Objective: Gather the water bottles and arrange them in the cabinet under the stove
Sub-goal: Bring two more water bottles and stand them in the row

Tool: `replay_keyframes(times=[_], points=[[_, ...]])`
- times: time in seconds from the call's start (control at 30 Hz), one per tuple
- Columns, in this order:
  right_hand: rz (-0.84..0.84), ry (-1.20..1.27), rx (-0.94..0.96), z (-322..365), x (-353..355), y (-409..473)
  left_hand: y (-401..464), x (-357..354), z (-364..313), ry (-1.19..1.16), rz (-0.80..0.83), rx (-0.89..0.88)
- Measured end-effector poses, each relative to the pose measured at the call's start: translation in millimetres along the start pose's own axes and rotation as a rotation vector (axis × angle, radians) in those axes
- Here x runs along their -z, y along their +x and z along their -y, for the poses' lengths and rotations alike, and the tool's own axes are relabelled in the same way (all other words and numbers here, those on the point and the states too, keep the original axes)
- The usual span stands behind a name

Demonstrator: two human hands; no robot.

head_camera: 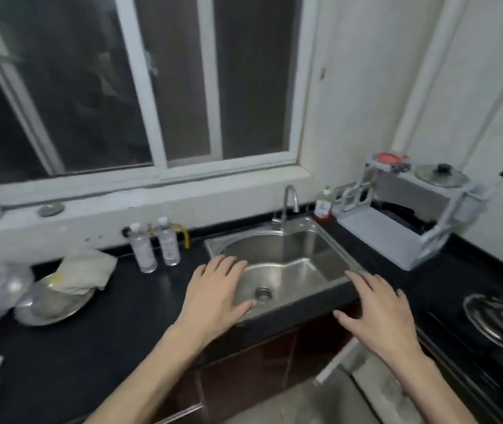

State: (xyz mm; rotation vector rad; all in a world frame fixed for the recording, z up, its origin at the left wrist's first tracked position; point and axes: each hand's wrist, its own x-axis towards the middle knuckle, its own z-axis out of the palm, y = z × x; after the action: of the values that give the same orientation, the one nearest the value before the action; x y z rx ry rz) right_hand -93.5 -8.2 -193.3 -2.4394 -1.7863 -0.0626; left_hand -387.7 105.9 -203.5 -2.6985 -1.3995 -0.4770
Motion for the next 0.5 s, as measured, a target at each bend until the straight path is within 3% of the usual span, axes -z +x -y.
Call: replay_keyframes(times=[0.27, 0.5], points=[[0.065, 0.021, 0.43, 195.4, -27.3, 61.3, -133.2, 37.3, 152.3, 0.123, 0.01, 0.519], [0.169, 0.057, 0.544, 280.2, -49.0, 78.8, -155.0, 32.1, 210.5, 0.136, 0.04, 0.657]])
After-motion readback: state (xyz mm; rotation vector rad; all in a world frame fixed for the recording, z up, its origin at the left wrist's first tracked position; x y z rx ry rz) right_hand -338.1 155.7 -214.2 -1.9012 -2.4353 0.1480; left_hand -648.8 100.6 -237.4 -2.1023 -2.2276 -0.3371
